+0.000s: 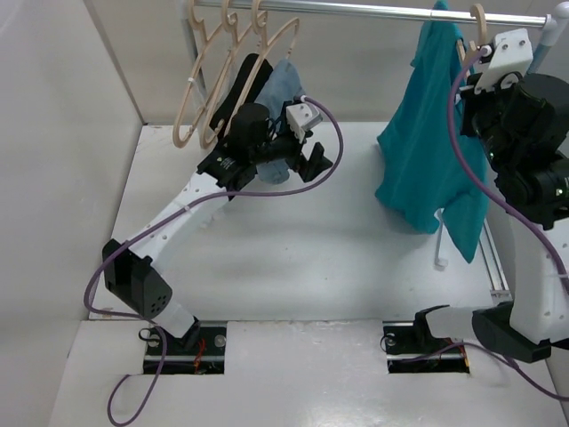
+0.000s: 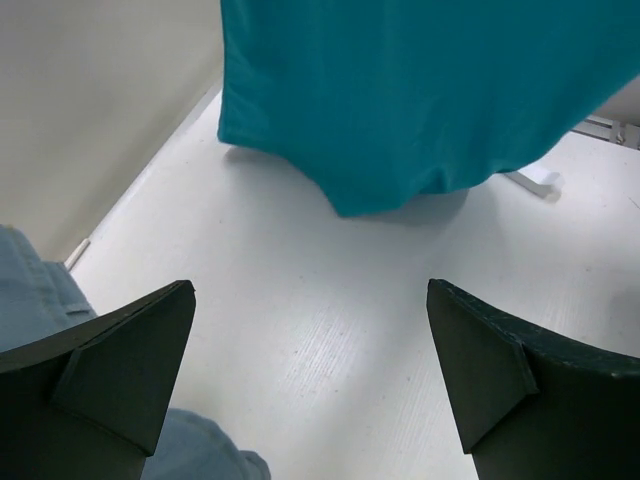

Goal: Place the t-shirt on the hanger
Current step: Hang the hanger with tshirt onto the clothesline

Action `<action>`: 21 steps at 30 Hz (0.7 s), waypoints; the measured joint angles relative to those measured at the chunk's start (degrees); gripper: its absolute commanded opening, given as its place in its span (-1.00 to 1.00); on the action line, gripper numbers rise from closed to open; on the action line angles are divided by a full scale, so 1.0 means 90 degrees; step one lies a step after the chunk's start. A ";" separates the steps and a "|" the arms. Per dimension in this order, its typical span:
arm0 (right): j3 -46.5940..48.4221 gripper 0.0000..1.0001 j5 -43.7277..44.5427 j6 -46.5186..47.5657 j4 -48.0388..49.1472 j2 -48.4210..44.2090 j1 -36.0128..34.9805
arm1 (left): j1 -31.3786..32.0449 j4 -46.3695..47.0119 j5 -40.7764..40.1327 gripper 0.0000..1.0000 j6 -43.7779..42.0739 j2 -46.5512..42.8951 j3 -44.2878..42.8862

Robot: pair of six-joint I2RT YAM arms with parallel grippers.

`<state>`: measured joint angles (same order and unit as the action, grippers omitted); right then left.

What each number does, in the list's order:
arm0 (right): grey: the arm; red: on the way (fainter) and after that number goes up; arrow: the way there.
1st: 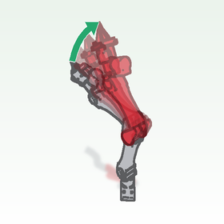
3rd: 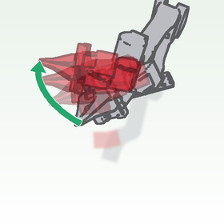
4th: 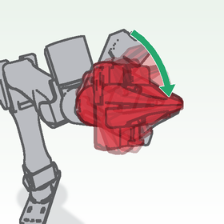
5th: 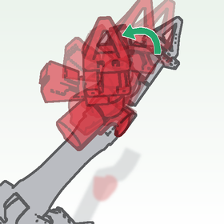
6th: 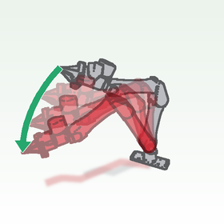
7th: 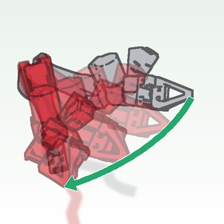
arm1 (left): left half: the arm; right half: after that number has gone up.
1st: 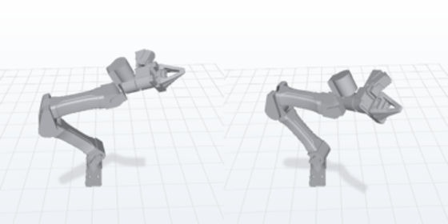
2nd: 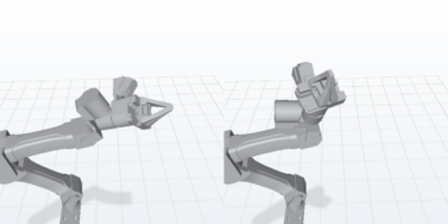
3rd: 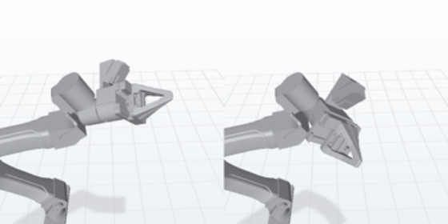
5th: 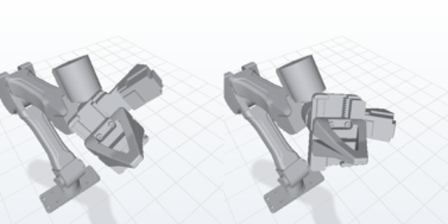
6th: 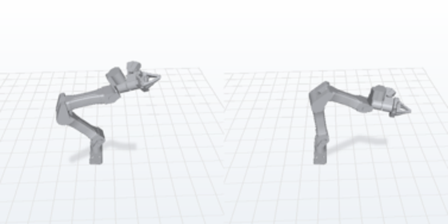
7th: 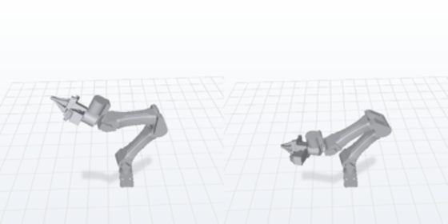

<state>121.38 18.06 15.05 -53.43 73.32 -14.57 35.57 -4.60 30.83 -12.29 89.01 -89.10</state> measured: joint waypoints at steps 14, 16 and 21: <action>0.0029 -1.00 0.0981 -0.0007 0.0510 0.0172 0.0000 | 0.0000 -0.0097 -0.0272 1.00 -0.0109 -0.0614 0.0525; 0.0029 -1.00 0.1214 -0.0010 0.0568 0.0141 0.0000 | 0.0000 -0.0090 -0.0284 1.00 -0.0119 -0.0624 0.0641; -0.0352 -1.00 0.1562 -0.0029 0.0984 0.0104 0.0063 | 0.0000 -0.0095 -0.0323 1.00 -0.0185 -0.0653 0.0894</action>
<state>118.21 32.12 14.79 -44.58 74.26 -14.00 35.57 -5.45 27.92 -13.96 83.13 -81.06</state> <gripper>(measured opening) 0.124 0.997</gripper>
